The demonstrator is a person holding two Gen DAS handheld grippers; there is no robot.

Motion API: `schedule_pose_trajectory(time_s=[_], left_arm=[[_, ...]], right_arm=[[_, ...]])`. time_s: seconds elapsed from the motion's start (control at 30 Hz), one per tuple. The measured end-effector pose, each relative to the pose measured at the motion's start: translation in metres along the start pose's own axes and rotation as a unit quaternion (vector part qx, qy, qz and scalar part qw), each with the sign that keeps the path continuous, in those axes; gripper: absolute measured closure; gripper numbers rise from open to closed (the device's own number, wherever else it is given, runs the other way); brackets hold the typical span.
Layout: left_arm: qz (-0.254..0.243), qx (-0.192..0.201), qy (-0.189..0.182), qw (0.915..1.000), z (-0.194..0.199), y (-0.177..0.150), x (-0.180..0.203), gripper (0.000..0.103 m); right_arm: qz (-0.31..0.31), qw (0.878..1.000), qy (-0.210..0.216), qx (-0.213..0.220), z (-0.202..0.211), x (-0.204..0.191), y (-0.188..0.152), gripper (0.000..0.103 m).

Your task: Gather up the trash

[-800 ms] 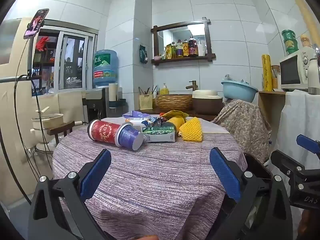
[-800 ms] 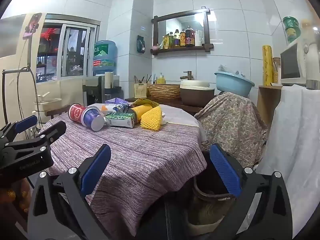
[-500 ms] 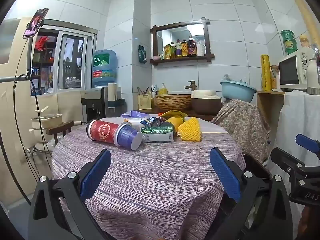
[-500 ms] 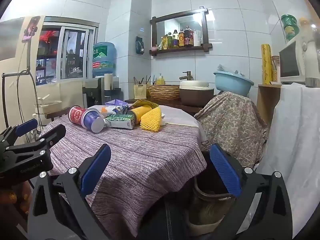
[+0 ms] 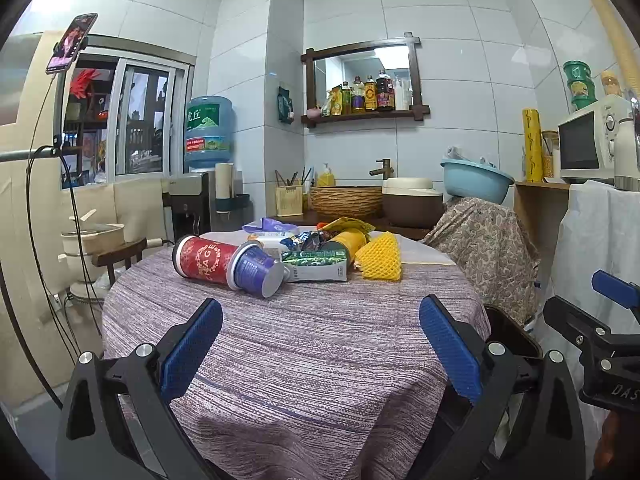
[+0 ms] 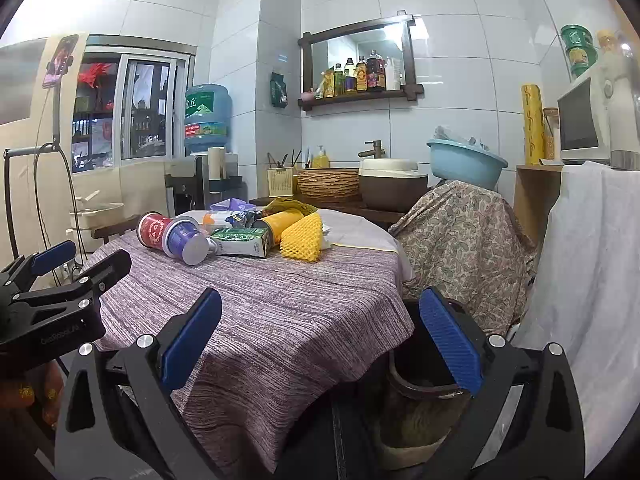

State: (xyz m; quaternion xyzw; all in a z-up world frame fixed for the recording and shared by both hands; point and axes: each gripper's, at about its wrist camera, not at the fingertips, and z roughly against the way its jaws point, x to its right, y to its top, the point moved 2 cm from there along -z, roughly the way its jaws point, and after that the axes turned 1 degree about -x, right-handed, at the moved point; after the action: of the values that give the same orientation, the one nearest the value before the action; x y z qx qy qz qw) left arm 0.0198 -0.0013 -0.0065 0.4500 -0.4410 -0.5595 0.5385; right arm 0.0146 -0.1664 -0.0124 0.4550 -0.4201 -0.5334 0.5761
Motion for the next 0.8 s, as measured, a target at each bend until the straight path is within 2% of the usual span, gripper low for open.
schedule_pose_trajectory(time_s=[0.8], left_arm=[[-0.003,-0.006,-0.001,1.0000,-0.0011,-0.0004,-0.0010,0.005]], right_arm=[[-0.004,1.000,0.001,-0.011,-0.0057,0.0014,-0.0044,0.005]])
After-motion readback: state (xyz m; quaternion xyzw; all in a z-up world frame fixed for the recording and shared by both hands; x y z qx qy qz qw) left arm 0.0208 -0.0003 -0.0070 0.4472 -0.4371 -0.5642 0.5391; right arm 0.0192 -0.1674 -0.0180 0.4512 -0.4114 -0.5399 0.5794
